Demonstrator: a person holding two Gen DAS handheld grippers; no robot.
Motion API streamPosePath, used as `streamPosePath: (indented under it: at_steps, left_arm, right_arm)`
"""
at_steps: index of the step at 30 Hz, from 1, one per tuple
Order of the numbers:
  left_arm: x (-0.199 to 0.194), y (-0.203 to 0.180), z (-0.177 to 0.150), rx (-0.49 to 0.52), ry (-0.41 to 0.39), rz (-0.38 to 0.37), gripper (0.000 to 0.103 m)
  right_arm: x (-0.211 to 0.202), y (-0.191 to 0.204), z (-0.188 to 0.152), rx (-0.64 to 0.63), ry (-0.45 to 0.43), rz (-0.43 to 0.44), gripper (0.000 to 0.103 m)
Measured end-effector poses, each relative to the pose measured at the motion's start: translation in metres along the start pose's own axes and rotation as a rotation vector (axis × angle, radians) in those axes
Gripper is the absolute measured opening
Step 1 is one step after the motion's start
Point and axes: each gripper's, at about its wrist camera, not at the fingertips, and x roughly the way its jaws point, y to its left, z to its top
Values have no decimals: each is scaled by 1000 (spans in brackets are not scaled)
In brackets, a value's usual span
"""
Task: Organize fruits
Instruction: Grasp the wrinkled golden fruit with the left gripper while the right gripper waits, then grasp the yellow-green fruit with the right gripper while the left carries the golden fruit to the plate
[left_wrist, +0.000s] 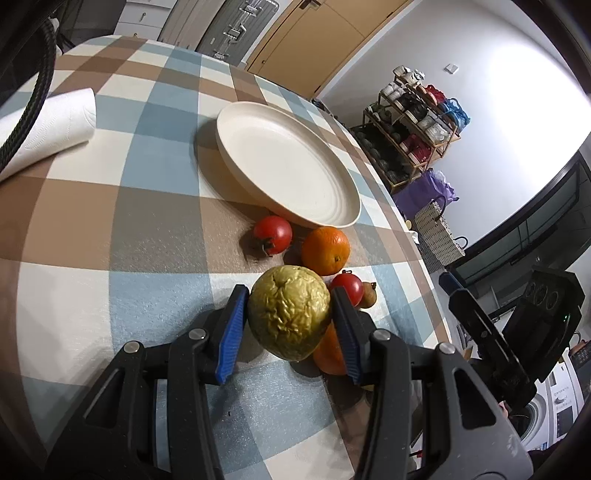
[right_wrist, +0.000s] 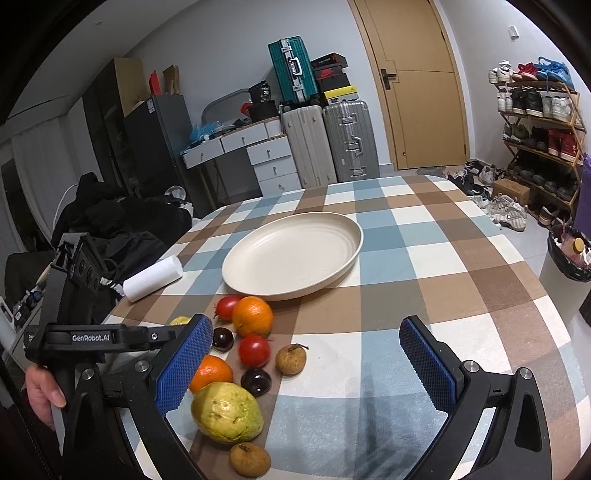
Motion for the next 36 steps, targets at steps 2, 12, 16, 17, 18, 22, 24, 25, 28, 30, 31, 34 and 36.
streamPosePath:
  at_steps: [2,12,16,17,18,22,24,25,28,30,31,34,36]
  left_arm:
    - [-5,0,0,3,-8,3,43]
    - [-28,7,-7,-8,-37,9,43]
    - [-38,7,-10,-4,-52,13,43]
    - [-41,7,-11,-5,-55,13,43]
    - [-43,8,-12,-5,-58,13,43]
    - [-52,8,-14,-4,-69,18,43]
    - [-58,7,-15,-5,-77,17,43]
    - [-60,7,-16,-4,-80,18,43]
    - [-67,6,-19,0,-89,20,43]
    - [-71,6,-20,4,-94,27,43]
    - [-72,5,-20,4,-93,30,43]
    - [-78,6,-22,2,-96,36,43]
    - [-80,6,-23,1,-100,38,43]
  right_arm:
    - [-1,1,0,-2,2,8,103]
    - [-4,13,-6,-27,44,97,103]
    - [-3,19,-13,-34,72,126,103]
    - [-2,21,-15,-36,82,138,103]
    - [-2,23,-16,-39,89,148,103]
    - [0,36,-24,-82,124,177,103]
    - [1,43,-28,-106,138,168,103]
    - [3,47,-31,-123,152,161,103]
    - [7,55,-37,-154,180,137,103]
    - [9,57,-39,-161,189,135,103]
    - [8,58,-40,-163,190,137,103]
    - [10,60,-42,-178,193,124,102]
    - [13,61,-44,-191,200,108,100]
